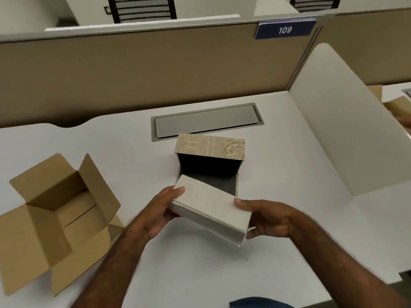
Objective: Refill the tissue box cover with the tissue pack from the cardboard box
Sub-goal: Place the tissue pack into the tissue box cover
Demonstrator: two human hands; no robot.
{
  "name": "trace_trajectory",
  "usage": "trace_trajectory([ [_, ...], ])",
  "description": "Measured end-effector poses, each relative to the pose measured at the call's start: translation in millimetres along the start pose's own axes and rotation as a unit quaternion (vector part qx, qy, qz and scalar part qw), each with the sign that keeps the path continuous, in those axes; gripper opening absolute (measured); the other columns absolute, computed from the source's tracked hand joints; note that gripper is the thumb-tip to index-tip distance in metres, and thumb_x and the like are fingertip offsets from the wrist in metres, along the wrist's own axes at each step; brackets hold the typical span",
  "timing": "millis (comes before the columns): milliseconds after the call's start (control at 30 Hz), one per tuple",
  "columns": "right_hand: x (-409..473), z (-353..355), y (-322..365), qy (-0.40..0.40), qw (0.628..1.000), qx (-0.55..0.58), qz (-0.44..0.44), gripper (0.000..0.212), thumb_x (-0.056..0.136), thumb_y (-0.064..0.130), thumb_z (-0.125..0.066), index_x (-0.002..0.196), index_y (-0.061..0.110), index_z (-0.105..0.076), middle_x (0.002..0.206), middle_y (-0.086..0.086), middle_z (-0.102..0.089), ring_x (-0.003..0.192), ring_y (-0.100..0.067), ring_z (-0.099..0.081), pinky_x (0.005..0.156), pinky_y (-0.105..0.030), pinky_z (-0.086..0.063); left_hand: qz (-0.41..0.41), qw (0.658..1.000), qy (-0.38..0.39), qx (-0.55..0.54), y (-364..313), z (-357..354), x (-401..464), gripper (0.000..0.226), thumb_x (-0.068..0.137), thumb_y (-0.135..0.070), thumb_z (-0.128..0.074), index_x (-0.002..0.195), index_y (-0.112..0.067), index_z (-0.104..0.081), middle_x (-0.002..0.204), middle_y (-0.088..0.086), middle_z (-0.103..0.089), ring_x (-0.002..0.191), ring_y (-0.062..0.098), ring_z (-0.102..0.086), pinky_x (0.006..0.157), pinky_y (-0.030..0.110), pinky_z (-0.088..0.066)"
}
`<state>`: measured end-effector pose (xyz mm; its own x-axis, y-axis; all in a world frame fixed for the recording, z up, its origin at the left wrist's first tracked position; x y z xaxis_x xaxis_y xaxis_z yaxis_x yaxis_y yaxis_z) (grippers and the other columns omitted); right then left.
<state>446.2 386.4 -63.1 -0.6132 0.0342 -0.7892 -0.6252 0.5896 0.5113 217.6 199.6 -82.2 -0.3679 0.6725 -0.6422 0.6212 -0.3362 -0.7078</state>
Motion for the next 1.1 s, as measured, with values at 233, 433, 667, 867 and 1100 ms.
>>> trace_trajectory([
  [233, 27, 30, 4, -0.073, 0.991, 0.099, 0.059, 0.053, 0.090, 0.033, -0.084, 0.136, 0.011, -0.071, 0.139, -0.030, -0.071, 0.113, -0.035, -0.073, 0.107, -0.059, -0.059, -0.037, 0.998, -0.049, 0.001, -4, -1, 38, 0.044, 0.094, -0.036, -0.070, 0.134, -0.018, -0.064, 0.132, 0.009, -0.069, 0.123, 0.023, -0.062, 0.099, 0.043, -0.056],
  [433, 52, 29, 27, -0.137, 0.981, 0.084, 0.106, 0.027, 0.103, 0.030, -0.072, 0.123, 0.012, -0.074, 0.107, -0.010, -0.081, 0.097, -0.026, -0.077, 0.099, -0.047, -0.062, -0.051, 0.993, -0.100, 0.025, -6, 6, 64, 0.044, 0.094, -0.037, -0.069, 0.135, -0.019, -0.063, 0.129, 0.004, -0.071, 0.119, 0.021, -0.064, 0.088, 0.036, -0.055],
  [667, 76, 28, 34, -0.163, 0.978, 0.055, 0.117, 0.033, 0.103, 0.032, -0.072, 0.128, 0.011, -0.075, 0.107, -0.006, -0.084, 0.094, -0.023, -0.079, 0.086, -0.037, -0.063, -0.045, 0.992, -0.111, 0.031, -3, 15, 78, 0.039, 0.100, -0.034, -0.063, 0.135, -0.017, -0.064, 0.130, 0.004, -0.072, 0.120, 0.020, -0.065, 0.091, 0.033, -0.056],
  [867, 82, 31, 37, -0.194, 0.971, 0.051, 0.126, 0.031, 0.102, 0.031, -0.072, 0.125, 0.011, -0.076, 0.115, -0.009, -0.082, 0.096, -0.023, -0.077, 0.079, -0.033, -0.062, -0.047, 0.982, -0.140, 0.120, -5, 19, 80, 0.039, 0.096, -0.045, -0.064, 0.131, -0.027, -0.066, 0.126, -0.004, -0.073, 0.118, 0.018, -0.066, 0.100, 0.037, -0.054],
  [1100, 81, 34, 33, -0.217, 0.967, 0.027, 0.133, 0.025, 0.103, 0.031, -0.073, 0.122, 0.016, -0.079, 0.125, -0.006, -0.082, 0.125, -0.031, -0.074, 0.106, -0.043, -0.059, -0.047, 0.970, -0.144, 0.188, -13, 25, 80, 0.040, 0.093, -0.051, -0.063, 0.126, -0.029, -0.070, 0.123, -0.002, -0.073, 0.120, 0.022, -0.065, 0.096, 0.039, -0.057],
])
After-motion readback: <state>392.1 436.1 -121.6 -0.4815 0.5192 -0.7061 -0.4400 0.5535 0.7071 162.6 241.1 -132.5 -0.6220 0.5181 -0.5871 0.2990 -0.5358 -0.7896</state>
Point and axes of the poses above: each hand's wrist, its own x-axis towards the middle knuckle, its own z-axis out of the back of the hand, y = z × x, the point moved 4 cm from there along x, towards the middle knuckle
